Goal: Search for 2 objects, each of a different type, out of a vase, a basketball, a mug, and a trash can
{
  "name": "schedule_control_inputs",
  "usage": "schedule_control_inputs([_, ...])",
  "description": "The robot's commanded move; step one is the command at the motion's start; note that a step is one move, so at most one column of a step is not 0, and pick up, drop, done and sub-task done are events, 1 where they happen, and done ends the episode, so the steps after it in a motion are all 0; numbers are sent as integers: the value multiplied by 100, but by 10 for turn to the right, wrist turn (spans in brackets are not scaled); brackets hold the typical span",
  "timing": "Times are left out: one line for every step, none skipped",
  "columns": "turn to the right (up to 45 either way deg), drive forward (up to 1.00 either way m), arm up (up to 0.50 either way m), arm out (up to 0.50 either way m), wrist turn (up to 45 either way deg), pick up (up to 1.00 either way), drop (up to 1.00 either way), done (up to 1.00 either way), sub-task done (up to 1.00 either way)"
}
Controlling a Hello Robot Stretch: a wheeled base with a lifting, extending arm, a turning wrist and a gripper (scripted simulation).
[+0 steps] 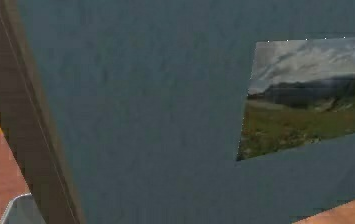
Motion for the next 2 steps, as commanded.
schedule_control_inputs([450,0,0,0,0,0,0,0,0])
schedule_control_inputs([330,0,0,0,0,0,0,0,0])
